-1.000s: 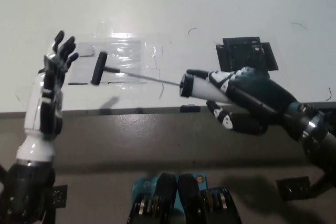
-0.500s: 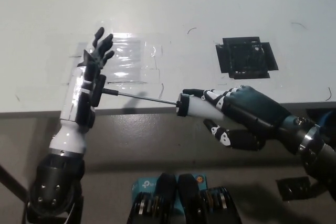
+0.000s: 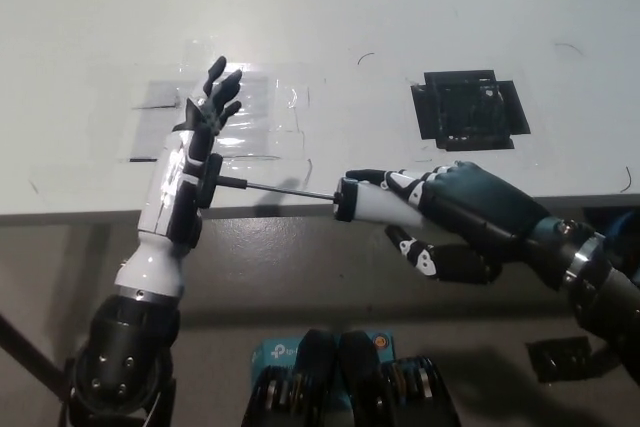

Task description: The robot uses right hand to pick up a small white air pumper and uses its left hand to compress it, and then puts it on the desk

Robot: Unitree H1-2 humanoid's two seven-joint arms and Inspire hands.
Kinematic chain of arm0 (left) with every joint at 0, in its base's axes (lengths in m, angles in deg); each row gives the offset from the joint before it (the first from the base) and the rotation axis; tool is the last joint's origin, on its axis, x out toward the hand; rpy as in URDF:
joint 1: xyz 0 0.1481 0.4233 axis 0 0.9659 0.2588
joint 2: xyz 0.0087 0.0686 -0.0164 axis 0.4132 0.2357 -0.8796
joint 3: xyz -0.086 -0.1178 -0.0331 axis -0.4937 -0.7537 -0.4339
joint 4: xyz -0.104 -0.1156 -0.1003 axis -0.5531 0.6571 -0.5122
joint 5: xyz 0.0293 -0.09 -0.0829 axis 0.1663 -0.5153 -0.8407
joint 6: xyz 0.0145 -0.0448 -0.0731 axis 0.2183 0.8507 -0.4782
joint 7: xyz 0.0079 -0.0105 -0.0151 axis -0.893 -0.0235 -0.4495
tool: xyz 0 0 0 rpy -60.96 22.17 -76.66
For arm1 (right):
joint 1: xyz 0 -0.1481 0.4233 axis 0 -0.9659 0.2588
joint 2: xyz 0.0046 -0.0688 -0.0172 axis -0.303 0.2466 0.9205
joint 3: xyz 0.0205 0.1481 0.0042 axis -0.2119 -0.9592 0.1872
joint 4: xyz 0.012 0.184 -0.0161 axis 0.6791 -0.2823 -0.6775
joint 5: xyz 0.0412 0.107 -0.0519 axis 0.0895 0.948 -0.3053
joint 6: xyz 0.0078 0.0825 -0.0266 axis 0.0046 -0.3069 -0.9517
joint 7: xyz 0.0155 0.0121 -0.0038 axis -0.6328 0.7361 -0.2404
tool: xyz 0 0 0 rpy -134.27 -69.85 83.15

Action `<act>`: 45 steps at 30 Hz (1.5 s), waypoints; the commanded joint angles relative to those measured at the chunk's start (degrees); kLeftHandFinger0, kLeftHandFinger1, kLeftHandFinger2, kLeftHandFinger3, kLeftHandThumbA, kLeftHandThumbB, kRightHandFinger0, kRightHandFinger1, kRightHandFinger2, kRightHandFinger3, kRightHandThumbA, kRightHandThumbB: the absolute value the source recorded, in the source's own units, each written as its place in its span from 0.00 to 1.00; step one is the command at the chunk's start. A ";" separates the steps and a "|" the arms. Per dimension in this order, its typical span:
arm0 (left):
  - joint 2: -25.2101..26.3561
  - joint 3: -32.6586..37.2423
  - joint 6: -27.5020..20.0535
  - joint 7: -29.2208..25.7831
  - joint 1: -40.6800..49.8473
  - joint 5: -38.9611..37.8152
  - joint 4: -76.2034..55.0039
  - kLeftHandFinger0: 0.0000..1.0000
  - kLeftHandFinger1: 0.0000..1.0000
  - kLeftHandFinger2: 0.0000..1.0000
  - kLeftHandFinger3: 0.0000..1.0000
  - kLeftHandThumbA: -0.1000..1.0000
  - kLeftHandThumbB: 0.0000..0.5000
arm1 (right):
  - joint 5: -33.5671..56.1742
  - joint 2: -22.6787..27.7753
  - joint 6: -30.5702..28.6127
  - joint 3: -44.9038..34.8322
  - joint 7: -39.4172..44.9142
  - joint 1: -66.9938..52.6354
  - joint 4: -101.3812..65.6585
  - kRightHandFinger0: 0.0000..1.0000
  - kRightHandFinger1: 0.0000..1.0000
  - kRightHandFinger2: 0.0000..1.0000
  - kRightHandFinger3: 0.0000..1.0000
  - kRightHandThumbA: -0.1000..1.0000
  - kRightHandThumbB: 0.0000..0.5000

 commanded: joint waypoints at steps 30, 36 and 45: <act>-4.95 7.21 -0.08 1.11 3.17 7.95 -0.92 1.00 1.00 1.00 1.00 1.00 0.53 | -4.09 -6.32 -5.33 3.24 1.29 6.85 7.30 0.00 0.05 0.40 0.06 0.00 0.37; -0.28 2.88 -1.56 1.59 5.16 4.55 -1.75 1.00 1.00 1.00 1.00 1.00 0.47 | -4.37 -4.17 -5.54 1.58 1.19 6.47 8.74 0.02 0.50 0.76 0.94 0.00 0.24; 5.99 -5.43 -5.38 2.45 10.19 -2.42 -3.27 1.00 1.00 1.00 1.00 1.00 0.38 | -5.45 -1.08 -3.94 -2.63 0.28 12.20 15.34 0.10 0.55 0.85 1.00 0.00 0.21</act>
